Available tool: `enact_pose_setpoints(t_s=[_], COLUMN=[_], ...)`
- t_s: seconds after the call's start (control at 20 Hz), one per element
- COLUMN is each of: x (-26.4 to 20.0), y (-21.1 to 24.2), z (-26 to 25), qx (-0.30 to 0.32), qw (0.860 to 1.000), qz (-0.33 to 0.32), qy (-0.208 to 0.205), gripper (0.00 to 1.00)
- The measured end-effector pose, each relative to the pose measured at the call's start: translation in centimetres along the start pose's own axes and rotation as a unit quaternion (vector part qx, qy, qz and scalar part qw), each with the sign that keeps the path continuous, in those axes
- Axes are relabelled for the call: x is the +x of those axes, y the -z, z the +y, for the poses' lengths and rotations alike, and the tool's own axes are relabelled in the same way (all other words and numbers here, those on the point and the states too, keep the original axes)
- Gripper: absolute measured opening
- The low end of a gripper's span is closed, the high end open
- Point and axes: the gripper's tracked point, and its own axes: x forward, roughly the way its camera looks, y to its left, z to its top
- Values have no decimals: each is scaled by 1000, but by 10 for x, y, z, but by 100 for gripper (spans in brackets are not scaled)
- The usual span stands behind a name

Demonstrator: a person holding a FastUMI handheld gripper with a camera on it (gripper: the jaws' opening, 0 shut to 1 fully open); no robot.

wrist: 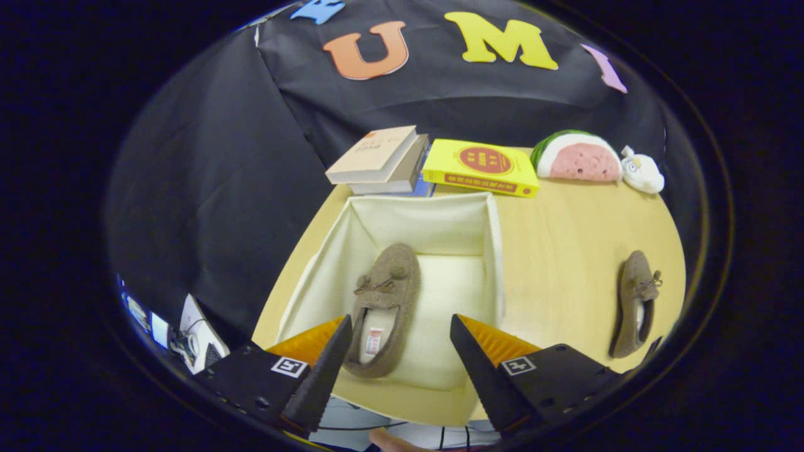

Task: Open the storage box then place both shoes into the box .Put the left shoe in first, then the right shoe, with the right side of both shoes facing outward in a uniform manner.

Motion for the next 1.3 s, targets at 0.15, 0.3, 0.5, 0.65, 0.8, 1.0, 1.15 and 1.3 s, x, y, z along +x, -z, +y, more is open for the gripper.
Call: enact_pose_setpoints(t_s=[0.15,0.3,0.5,0.65,0.8,1.0,1.15,1.3], x=[-40,-69,-82,-77,-64,-38,-20,-4], y=[-9,-10,3,20,38,54,66,75], z=[-37,-100,-211,-298,-368,-419,-417,-422], qx=[-9,-5,24,50,68,84,86,96], qw=[999,997,991,982,975,972,977,976], qz=[-25,-34,-19,10,39,73,99,123], qy=[21,64,129,180,207,208,167,155], gripper=[96,96,96,96,96,81,72,51])
